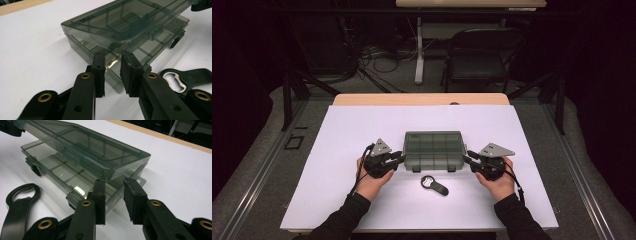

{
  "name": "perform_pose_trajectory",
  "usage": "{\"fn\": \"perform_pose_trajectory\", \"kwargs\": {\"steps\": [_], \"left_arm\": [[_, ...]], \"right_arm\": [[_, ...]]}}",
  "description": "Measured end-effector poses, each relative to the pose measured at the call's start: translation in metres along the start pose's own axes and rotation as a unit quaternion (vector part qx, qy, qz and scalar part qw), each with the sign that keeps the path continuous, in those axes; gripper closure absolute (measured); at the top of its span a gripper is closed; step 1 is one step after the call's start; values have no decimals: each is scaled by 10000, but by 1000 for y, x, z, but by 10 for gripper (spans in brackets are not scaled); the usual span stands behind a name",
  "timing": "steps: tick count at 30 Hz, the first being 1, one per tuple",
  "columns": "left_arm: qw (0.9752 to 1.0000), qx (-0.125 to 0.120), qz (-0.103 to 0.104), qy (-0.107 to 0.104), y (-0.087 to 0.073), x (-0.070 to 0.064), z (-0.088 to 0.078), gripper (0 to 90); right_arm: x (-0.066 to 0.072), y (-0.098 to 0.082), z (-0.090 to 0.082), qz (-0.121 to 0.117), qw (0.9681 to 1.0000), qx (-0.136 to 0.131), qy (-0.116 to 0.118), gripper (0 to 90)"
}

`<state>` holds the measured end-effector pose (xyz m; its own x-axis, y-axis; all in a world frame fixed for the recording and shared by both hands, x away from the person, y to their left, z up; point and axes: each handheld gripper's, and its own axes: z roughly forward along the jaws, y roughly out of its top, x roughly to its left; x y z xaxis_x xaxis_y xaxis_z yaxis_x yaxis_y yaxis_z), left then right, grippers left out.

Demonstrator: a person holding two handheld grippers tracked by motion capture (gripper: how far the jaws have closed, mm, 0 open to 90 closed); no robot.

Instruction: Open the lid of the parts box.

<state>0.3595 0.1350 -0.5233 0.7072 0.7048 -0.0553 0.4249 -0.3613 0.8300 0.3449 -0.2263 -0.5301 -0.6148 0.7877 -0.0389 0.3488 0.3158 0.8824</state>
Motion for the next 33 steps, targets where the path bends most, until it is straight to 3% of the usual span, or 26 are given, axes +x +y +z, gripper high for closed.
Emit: {"fn": "perform_pose_trajectory", "kwargs": {"steps": [7,12,33], "left_arm": [[9998,-122,120,85,4,-4,-3,726],[9996,-146,146,171,6,-6,-3,726],[9988,-236,232,362,16,-8,-6,744]], "right_arm": [[7,7,-1,-203,9996,-118,-123,712],[6,7,0,-73,9997,-170,-128,729],[4,18,0,44,9991,-254,-328,761]]}}
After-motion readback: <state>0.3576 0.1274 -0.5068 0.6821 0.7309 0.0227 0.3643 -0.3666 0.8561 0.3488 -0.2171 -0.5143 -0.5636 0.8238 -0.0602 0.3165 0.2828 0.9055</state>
